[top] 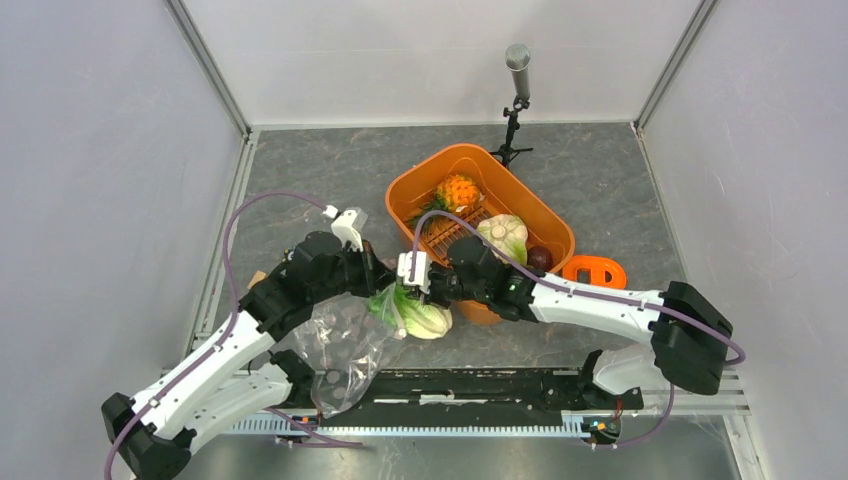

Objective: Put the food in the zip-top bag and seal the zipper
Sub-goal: Place the fake vegetable in the zipper food storage bag.

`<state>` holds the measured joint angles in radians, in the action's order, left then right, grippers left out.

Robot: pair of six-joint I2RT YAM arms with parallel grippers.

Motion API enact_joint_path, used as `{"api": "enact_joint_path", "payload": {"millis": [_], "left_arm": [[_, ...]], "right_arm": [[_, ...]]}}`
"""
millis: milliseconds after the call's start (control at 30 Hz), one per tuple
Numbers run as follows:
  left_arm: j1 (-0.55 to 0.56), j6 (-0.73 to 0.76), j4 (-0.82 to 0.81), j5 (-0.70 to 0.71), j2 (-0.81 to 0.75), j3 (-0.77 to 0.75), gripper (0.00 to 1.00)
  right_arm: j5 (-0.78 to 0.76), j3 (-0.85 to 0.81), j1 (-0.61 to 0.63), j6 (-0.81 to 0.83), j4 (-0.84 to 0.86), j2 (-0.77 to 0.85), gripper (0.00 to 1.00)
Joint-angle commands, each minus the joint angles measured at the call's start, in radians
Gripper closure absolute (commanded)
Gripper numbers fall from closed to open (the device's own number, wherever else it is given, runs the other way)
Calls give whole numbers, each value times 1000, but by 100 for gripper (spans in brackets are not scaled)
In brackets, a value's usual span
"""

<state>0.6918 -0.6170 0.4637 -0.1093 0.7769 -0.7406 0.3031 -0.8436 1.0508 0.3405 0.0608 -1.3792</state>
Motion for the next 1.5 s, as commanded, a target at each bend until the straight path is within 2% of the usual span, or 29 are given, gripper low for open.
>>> {"api": "enact_joint_path", "payload": {"millis": [0, 167, 233, 367, 500, 600, 733, 900, 967, 1000, 1133, 1233, 1333, 1467], "left_arm": [[-2, -62, -64, 43, 12, 42, 98], [-2, -56, -71, 41, 58, 65, 98], [-2, -52, -69, 46, 64, 68, 98], [-2, -53, -69, 60, 61, 90, 98], [-2, -49, -44, 70, 37, 87, 98], [-2, -32, 5, 106, 17, 77, 98], [-2, -10, 52, 162, 18, 65, 98], [-2, 5, 45, 147, 60, 63, 98], [-1, 5, 42, 150, 70, 64, 98], [-1, 3, 43, 152, 72, 62, 98], [-2, 1, 71, 209, 74, 61, 98], [-2, 14, 106, 237, 92, 52, 98], [-2, 16, 120, 248, 105, 47, 98], [-2, 17, 133, 261, 104, 48, 98]], "right_arm": [[2, 33, 8, -125, 187, -12, 71], [39, 23, 9, -241, 233, -106, 68], [52, 43, 9, -250, 244, -116, 55], [12, 54, 8, -246, 217, -108, 39], [-58, 31, 8, -223, 156, -60, 29], [-127, 4, 8, -231, 104, -1, 25], [-118, 23, 8, -286, 122, 82, 14], [-125, 82, 9, -426, 152, 127, 13], [-107, 105, 14, -445, 138, 125, 21], [-91, 125, 27, -448, 152, 129, 22], [-231, 157, 100, -451, 107, 99, 22], [-409, 170, 154, -416, 78, 74, 14], [-452, 167, 156, -352, 78, 44, 8], [-446, 124, 158, -145, 55, -24, 6]]}}
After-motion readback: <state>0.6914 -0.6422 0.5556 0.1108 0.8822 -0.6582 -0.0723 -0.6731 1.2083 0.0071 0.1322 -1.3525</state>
